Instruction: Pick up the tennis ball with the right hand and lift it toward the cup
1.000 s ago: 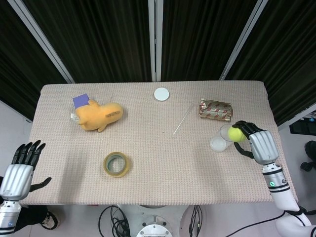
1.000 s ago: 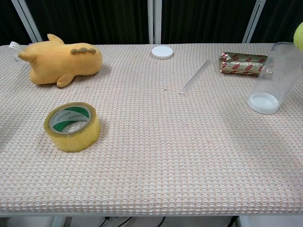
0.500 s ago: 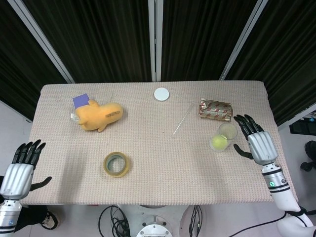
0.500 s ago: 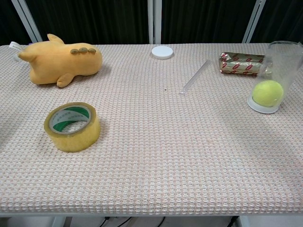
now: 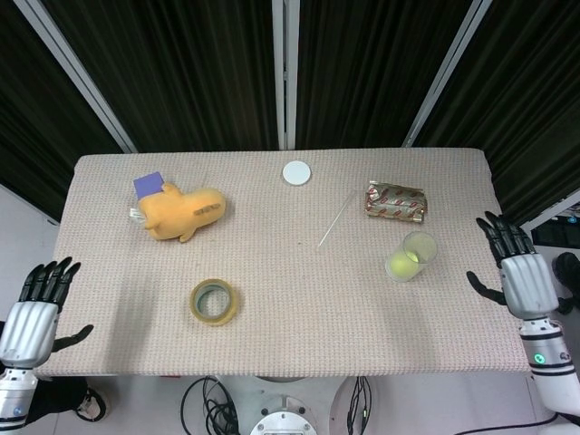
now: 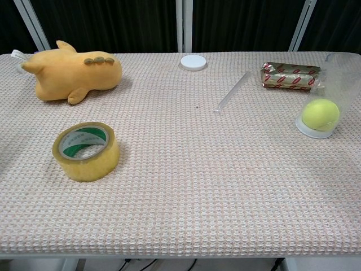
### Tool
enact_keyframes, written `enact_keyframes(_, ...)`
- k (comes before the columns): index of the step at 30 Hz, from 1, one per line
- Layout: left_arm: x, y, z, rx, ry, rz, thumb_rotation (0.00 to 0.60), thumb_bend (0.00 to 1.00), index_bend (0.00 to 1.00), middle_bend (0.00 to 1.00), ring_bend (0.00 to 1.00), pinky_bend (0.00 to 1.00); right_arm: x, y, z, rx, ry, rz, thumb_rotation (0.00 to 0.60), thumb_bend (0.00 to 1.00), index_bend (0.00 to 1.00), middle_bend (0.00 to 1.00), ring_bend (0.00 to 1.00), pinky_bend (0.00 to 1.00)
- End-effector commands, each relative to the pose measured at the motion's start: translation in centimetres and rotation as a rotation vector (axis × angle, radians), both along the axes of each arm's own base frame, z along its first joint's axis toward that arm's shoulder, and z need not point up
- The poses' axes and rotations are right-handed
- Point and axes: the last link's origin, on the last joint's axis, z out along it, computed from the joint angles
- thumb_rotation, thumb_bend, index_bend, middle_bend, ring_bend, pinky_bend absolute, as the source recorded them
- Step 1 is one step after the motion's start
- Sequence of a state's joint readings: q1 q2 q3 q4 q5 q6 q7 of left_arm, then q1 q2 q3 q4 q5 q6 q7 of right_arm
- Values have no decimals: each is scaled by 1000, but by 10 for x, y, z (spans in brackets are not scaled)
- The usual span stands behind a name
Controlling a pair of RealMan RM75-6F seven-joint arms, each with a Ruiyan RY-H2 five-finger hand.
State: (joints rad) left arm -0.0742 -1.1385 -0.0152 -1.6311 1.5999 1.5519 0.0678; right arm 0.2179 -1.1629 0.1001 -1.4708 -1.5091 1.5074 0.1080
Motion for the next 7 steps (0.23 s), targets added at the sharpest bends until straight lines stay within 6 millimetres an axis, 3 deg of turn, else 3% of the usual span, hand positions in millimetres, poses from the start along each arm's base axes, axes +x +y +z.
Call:
enact_keyframes(1, 2, 2, 0, -4, 2, -7, 600, 58, 36, 0, 0, 0, -32, 35, 21, -47, 106, -152, 600, 176, 0, 0, 0, 0)
enact_keyframes(7, 6, 6, -4, -15, 28, -25, 600, 58, 35, 0, 0, 0, -68, 70, 33, -88, 104, -303, 600, 173, 0, 0, 0, 0)
